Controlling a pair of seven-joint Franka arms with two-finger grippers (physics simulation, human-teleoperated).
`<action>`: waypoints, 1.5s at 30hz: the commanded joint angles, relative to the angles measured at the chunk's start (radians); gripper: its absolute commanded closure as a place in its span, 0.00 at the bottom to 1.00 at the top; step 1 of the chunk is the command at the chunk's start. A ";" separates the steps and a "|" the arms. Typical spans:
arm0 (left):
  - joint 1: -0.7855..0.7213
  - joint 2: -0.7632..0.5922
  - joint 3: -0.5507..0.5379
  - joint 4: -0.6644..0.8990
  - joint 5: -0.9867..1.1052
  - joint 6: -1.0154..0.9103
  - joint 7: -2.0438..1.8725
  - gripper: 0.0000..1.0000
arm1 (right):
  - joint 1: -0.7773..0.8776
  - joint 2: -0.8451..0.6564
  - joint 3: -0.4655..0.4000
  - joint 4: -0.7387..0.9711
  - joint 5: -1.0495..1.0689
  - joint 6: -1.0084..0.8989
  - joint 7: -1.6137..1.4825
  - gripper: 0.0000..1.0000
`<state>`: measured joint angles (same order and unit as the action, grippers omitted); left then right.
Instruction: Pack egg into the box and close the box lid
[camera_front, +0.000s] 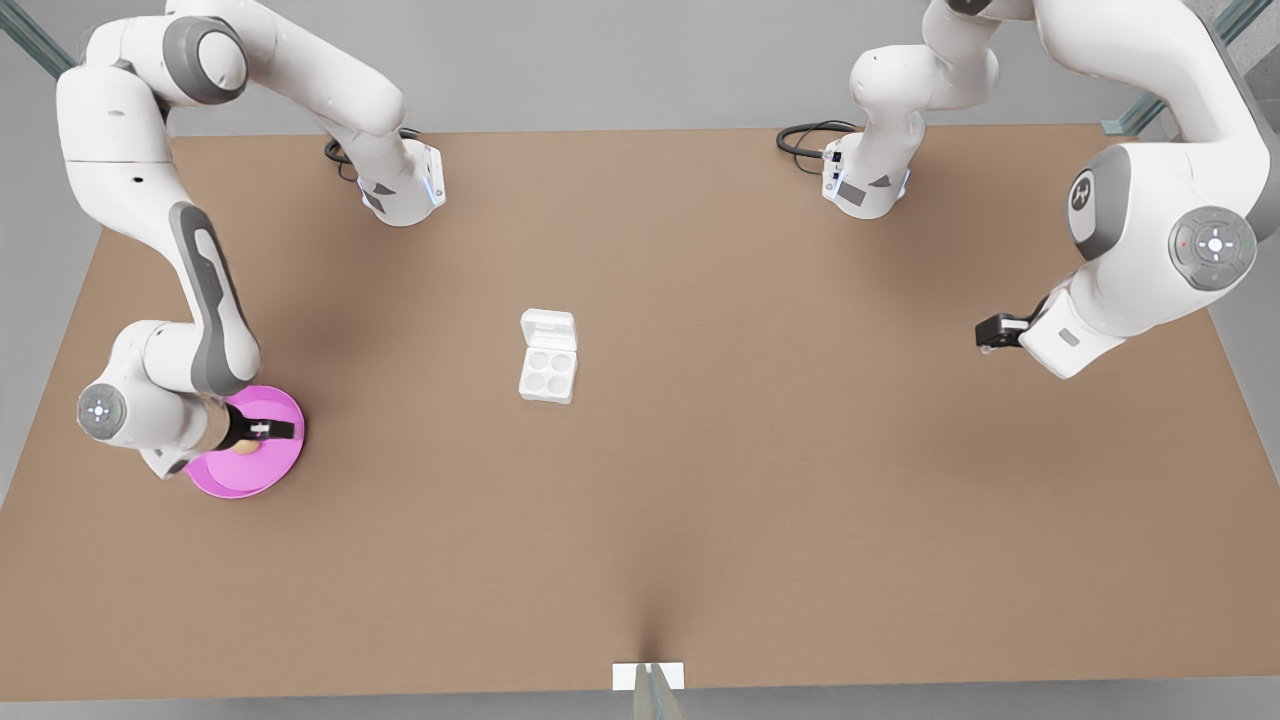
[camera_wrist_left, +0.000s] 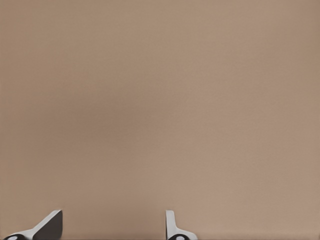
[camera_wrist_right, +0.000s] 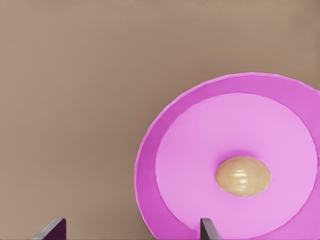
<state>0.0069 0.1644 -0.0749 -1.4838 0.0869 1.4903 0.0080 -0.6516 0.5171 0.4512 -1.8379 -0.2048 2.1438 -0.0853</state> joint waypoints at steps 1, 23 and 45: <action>0.004 0.003 0.000 0.000 0.001 -0.004 -0.016 0.00 | -0.040 -0.003 0.015 -0.021 -0.024 0.346 -0.341 0.00; 0.004 0.021 0.000 -0.001 0.001 -0.035 -0.016 0.00 | -0.095 0.144 0.003 -0.014 -0.171 0.312 -0.343 0.00; 0.004 0.021 0.000 -0.003 0.001 -0.047 -0.016 0.00 | -0.204 0.135 0.006 -0.087 -0.252 0.312 -0.335 0.00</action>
<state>0.0107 0.1867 -0.0750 -1.4869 0.0869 1.4438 -0.0066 -0.8563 0.6534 0.4569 -1.9251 -0.4576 2.4565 -0.4070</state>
